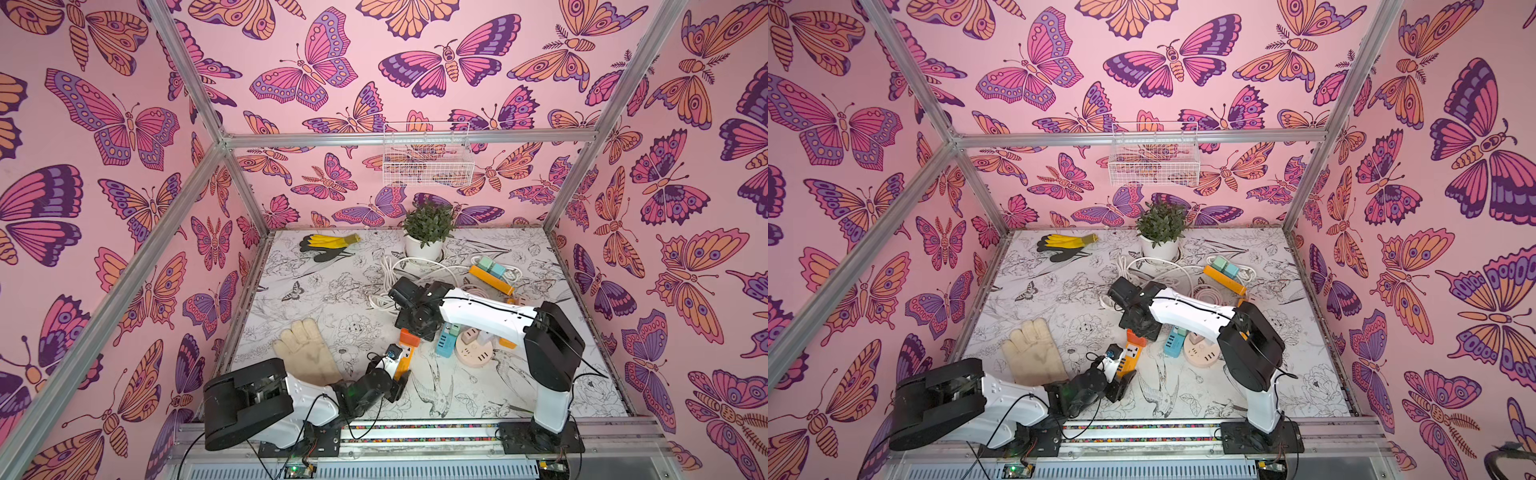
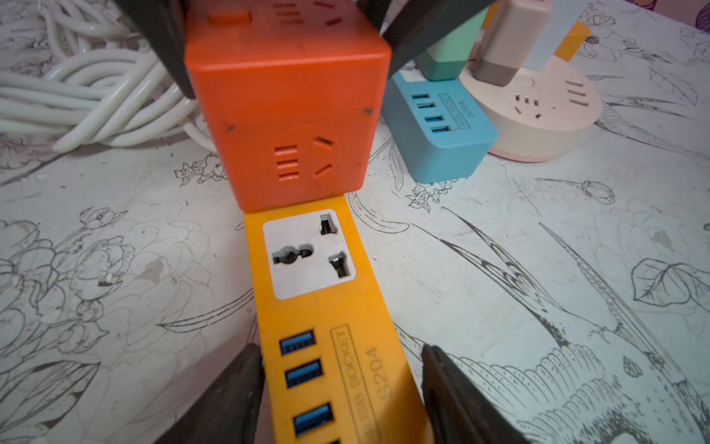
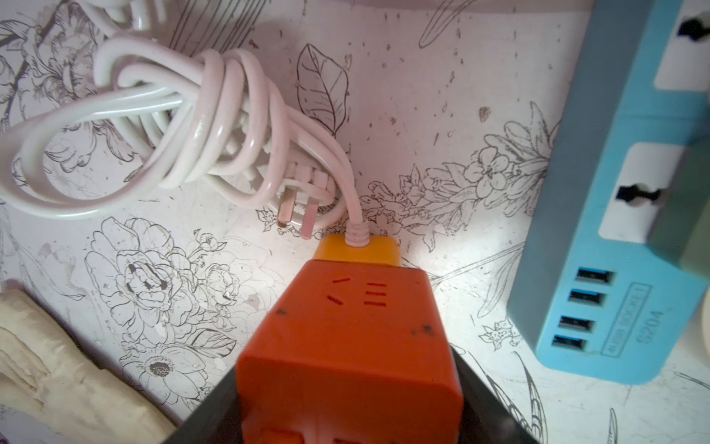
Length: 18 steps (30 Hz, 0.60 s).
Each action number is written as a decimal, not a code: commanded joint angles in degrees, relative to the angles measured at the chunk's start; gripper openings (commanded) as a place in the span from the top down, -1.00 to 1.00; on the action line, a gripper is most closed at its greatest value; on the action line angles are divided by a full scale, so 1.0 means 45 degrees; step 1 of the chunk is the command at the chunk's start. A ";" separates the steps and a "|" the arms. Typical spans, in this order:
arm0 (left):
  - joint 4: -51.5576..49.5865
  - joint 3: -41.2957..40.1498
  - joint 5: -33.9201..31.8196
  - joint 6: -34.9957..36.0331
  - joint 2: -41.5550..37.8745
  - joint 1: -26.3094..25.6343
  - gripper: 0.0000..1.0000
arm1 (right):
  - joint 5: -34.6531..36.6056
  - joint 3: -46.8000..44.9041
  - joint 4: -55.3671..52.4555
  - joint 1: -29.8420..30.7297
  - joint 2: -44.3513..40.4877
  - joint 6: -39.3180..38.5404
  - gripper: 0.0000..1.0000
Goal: Pull the plug off the socket
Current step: Remove the plug from the socket.
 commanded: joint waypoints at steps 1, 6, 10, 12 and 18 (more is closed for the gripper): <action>-0.0772 -0.0095 -0.1001 -0.0518 0.0114 0.0007 -0.28 | -0.0284 -0.0577 -0.0023 0.0025 0.0126 0.0365 -0.15; -0.0764 -0.0347 -0.1082 -0.0610 -0.0245 0.0019 -0.19 | -0.0799 0.0082 0.0312 0.0176 0.0523 0.0421 -0.13; -0.0657 -0.0346 -0.1145 -0.0667 -0.0031 0.0026 -0.17 | -0.0342 0.1545 -0.1069 -0.0066 0.1223 -0.0147 -0.13; -0.0654 -0.0379 -0.1322 -0.0852 -0.0008 0.0026 -0.17 | -0.0060 0.1034 -0.1114 -0.0303 0.0902 -0.0201 -0.13; -0.0662 -0.0333 -0.1322 -0.1019 0.0247 0.0137 -0.16 | -0.0372 -0.1423 0.0411 -0.0230 -0.0433 0.0221 -0.12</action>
